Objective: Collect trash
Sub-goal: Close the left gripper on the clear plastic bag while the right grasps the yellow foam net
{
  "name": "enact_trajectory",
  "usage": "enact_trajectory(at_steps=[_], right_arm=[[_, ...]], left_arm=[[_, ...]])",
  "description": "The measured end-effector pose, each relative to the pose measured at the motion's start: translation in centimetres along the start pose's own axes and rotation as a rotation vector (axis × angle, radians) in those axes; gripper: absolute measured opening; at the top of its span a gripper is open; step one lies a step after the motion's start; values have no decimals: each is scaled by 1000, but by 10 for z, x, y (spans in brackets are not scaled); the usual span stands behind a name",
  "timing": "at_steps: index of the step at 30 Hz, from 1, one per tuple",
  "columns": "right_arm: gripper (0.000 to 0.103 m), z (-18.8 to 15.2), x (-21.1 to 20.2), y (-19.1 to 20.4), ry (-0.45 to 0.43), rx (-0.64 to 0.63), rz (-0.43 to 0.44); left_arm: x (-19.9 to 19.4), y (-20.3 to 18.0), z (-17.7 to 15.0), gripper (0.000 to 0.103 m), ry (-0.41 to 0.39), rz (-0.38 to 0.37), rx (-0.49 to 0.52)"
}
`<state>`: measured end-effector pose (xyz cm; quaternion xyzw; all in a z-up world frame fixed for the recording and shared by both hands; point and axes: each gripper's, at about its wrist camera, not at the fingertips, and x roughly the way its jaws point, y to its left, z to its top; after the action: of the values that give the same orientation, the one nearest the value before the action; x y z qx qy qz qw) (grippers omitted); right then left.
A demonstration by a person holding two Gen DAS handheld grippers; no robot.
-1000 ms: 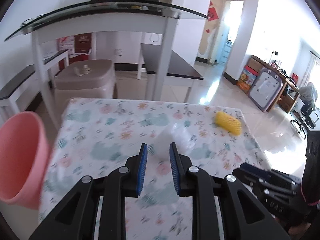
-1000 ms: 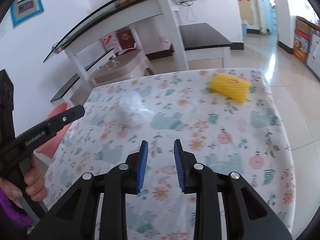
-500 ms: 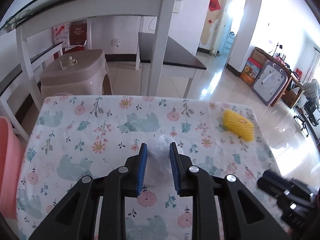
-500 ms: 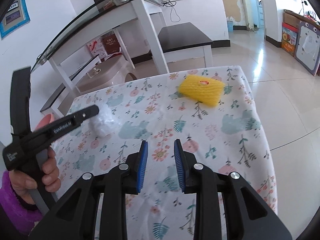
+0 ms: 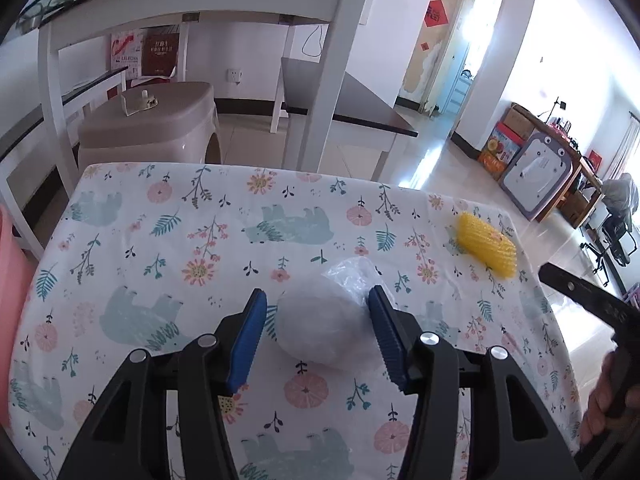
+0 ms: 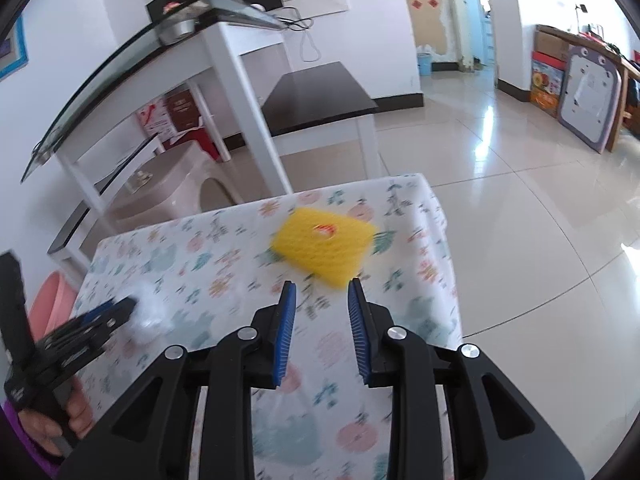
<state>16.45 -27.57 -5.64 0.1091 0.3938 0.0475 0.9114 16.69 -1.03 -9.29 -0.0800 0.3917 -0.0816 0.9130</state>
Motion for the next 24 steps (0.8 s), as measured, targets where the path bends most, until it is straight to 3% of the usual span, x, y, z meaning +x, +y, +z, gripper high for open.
enact_trajectory(at_steps=[4,9,17,22,24], right_arm=[[27,10,15,-9,24,33,-2],[27,17,33,-8,54,45,12],[27,21,58,-11,97,63,-39],[27,20,59,-10,87,56,4],[18,18,57,-6,86,38,15]], left_arm=[[-6,-5,-2,32,-14,-13,25],[-21,-12,-5,16,-55,1,63],[-49,-3,-12,14,-68,-12,38],[-59,2,-19,14,-67,-6,34],[-63,3,-21,14,-69,-1,34]])
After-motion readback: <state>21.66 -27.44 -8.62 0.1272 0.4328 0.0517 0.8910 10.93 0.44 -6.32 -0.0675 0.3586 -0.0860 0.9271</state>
